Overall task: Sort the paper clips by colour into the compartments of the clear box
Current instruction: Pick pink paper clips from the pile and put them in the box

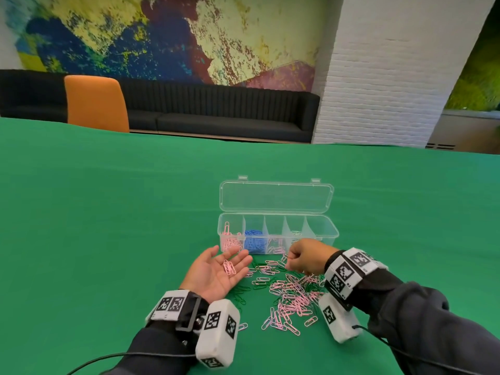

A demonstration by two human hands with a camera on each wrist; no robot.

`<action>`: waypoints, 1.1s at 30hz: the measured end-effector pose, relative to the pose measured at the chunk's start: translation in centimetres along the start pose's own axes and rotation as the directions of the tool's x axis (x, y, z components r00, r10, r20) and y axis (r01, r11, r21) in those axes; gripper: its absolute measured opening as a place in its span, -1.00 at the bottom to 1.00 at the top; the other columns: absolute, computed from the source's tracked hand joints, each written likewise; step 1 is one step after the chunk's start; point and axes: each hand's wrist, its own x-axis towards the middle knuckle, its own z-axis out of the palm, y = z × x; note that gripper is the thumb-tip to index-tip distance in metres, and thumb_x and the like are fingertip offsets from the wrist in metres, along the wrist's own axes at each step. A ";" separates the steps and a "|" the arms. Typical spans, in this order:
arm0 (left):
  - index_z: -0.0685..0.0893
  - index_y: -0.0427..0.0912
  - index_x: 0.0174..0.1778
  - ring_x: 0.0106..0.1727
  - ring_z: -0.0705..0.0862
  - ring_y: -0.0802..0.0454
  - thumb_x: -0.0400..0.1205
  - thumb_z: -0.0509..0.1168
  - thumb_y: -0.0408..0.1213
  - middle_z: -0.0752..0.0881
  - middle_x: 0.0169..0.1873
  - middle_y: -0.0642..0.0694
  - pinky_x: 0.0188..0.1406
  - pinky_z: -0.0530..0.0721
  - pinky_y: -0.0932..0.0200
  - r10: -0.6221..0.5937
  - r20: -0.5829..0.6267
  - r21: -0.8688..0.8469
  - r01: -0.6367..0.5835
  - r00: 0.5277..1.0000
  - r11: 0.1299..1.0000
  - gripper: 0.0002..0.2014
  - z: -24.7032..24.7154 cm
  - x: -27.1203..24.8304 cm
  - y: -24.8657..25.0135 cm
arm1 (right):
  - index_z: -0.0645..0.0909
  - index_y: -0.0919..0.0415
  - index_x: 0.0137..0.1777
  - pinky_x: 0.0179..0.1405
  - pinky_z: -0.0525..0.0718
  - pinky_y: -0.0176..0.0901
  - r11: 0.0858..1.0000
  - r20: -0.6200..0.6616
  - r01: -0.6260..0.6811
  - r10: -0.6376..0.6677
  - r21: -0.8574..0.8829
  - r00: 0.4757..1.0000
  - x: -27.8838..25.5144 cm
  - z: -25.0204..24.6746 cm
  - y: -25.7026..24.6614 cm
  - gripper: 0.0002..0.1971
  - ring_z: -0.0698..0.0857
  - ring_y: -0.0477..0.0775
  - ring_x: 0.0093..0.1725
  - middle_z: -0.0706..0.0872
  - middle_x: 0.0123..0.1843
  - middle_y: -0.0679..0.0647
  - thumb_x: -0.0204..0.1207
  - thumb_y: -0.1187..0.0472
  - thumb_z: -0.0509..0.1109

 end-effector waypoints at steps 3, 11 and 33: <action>0.61 -0.40 0.01 -0.18 0.80 -0.26 0.72 -0.01 -0.11 0.75 -0.10 -0.40 -0.25 0.76 -0.12 0.003 0.023 -0.015 -0.003 1.000 1.000 -0.58 1.3 0.6 0.0 | 0.46 0.11 -0.16 -0.21 0.49 -0.33 0.983 -0.086 0.010 -0.025 -0.182 0.996 -0.2 0.5 -0.7 -0.88 0.54 -0.02 -0.12 0.56 -0.13 -0.03 0.56 0.20 0.35; 0.61 -0.38 0.01 -0.19 0.80 -0.22 0.73 -0.02 -0.13 0.76 -0.12 -0.37 -0.25 0.76 -0.06 -0.005 0.022 0.028 0.005 1.000 1.000 -0.59 0.6 1.3 0.0 | 0.36 0.07 -0.34 -0.08 0.51 -0.18 0.920 0.143 0.136 -0.089 -0.367 0.986 0.7 2.8 -2.2 -0.75 0.52 0.04 -0.10 0.55 -0.19 0.01 0.53 0.34 0.25; 0.55 -0.40 0.02 -0.30 0.80 -0.24 0.75 -0.02 -0.19 0.66 -0.04 -0.38 -0.37 0.78 0.02 0.195 -0.127 -0.120 -0.211 0.973 0.970 -0.65 -3.0 -0.8 4.9 | 0.46 0.16 0.12 0.03 0.59 -0.07 0.874 0.100 0.195 -0.168 -0.445 0.981 4.1 3.4 -7.3 -0.75 0.58 0.13 0.01 0.64 -0.05 0.10 0.55 0.47 0.15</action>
